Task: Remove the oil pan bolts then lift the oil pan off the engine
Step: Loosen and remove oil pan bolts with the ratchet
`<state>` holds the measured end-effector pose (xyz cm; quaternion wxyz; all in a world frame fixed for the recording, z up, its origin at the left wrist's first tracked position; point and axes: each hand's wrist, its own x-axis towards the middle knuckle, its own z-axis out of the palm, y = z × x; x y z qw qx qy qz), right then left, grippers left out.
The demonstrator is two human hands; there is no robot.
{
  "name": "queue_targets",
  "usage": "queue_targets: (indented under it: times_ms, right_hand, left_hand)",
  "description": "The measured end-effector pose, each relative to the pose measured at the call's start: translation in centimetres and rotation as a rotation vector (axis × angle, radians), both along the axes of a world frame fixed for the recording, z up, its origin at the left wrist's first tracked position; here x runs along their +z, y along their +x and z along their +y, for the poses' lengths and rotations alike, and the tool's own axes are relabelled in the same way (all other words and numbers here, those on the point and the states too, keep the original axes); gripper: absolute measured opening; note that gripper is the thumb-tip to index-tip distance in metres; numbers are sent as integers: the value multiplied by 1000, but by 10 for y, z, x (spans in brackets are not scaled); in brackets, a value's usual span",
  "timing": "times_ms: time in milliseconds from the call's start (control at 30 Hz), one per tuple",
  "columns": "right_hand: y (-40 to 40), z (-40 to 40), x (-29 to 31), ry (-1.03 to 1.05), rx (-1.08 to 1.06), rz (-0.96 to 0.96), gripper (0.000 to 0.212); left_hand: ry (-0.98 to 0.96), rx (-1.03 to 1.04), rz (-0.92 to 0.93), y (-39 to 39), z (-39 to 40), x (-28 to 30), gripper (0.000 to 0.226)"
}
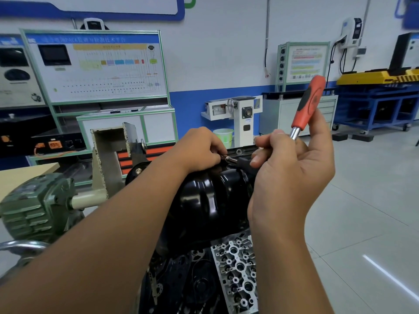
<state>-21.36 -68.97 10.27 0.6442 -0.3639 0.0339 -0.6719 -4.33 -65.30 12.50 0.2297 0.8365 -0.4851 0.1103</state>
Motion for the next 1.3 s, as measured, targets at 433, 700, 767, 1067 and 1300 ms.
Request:
queue_targets:
  times_ms: [433, 700, 767, 1067, 1300]
  right_hand:
    - [0, -7, -2, 71, 26, -94, 62]
    - [4, -4, -6, 46, 25, -138, 62]
    - [4, -8, -7, -25, 37, -76, 61]
    - [3, 2, -4, -324, 297, 159, 54]
    - [11, 21, -6, 29, 64, 20, 61]
  left_hand:
    - [-32, 69, -4, -2, -1, 0, 30]
    - [-82, 68, -8, -3, 1, -1, 25]
    - [-78, 50, 7, -5, 2, -1, 24]
    - [-86, -237, 254, -9, 9, 2, 29]
    - [-95, -184, 270, -14, 14, 11, 23]
